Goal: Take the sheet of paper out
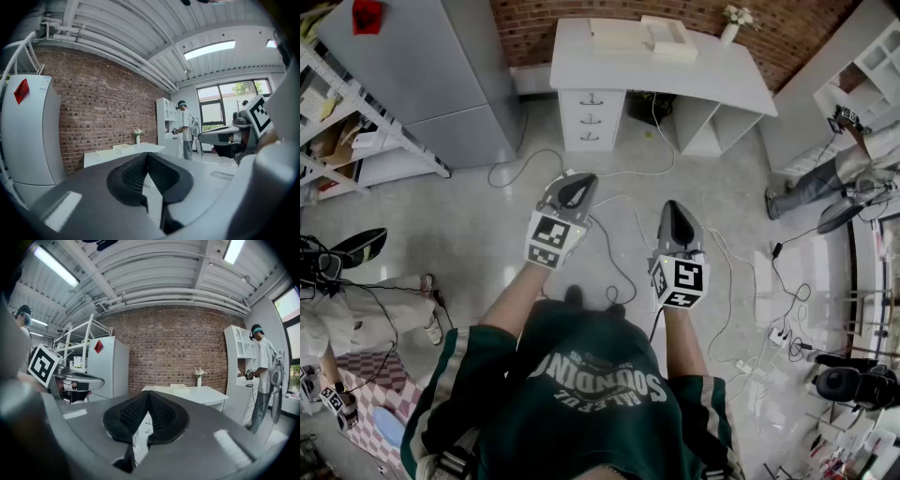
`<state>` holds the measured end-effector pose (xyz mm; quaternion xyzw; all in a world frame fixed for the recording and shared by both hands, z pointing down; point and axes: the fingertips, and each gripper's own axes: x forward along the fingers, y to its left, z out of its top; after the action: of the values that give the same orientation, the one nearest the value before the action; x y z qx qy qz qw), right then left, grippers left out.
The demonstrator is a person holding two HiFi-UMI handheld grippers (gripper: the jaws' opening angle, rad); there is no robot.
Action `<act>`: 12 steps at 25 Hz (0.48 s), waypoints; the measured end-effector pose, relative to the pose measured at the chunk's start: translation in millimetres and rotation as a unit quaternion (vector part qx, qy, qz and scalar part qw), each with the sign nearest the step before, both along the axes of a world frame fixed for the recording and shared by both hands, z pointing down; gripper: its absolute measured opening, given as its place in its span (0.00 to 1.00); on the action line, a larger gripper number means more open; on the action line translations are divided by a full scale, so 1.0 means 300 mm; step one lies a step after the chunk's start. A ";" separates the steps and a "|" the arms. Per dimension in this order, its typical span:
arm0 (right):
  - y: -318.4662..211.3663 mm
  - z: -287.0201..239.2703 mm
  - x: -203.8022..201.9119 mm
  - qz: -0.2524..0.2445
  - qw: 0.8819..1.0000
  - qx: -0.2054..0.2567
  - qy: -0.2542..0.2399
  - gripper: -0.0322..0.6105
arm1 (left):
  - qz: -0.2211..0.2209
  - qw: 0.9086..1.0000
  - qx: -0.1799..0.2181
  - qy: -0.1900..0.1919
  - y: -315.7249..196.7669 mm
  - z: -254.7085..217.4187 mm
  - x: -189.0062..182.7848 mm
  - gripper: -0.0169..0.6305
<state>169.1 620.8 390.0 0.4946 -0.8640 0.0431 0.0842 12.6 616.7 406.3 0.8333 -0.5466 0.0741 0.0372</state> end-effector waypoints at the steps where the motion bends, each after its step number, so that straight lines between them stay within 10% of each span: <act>1: -0.001 0.004 -0.011 0.001 1.000 -0.004 -0.009 0.05 | 0.000 1.000 -0.002 0.000 -0.001 0.000 -0.014 0.04; 12: 0.022 0.021 -0.130 -0.008 1.000 0.002 -0.006 0.05 | 0.004 1.000 -0.006 0.004 -0.006 0.023 -0.117 0.04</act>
<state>130.2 627.4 396.2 0.4878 -0.8684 0.0436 0.0785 -22.4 614.8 413.1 0.8356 -0.5425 0.0744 0.0443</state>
